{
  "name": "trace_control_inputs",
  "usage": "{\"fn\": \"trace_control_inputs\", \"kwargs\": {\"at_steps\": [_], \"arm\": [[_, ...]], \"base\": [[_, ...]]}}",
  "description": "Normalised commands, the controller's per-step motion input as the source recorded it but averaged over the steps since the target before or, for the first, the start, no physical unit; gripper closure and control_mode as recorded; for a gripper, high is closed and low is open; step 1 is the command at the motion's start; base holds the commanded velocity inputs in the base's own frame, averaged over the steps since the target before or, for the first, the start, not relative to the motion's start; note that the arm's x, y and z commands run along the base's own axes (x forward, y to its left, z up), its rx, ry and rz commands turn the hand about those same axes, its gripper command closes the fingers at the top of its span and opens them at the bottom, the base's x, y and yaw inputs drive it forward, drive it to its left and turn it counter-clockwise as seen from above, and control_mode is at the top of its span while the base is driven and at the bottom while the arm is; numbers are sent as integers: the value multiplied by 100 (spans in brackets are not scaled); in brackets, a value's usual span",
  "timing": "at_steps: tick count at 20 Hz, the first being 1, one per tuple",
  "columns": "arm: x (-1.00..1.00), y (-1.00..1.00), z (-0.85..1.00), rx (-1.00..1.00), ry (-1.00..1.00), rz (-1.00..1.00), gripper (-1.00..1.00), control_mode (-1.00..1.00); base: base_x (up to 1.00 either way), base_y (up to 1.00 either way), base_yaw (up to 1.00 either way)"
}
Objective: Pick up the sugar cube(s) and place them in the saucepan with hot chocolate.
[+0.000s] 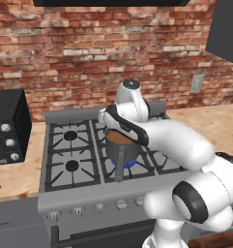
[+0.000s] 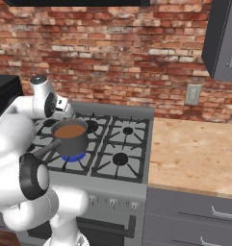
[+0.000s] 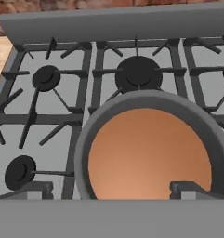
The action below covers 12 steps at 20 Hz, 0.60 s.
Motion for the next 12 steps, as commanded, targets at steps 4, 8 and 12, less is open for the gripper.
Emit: {"fn": "trace_control_inputs", "kwargs": {"at_steps": [4, 8, 12], "arm": [[-5, 81, 0, 0, 2, 6, -100, -100], [13, 96, 0, -1, 14, 0, -100, -100], [-6, 60, 0, 0, 22, 6, -100, -100]], "base": [[0, 0, 0], [0, 0, 0], [0, 0, 0]]}}
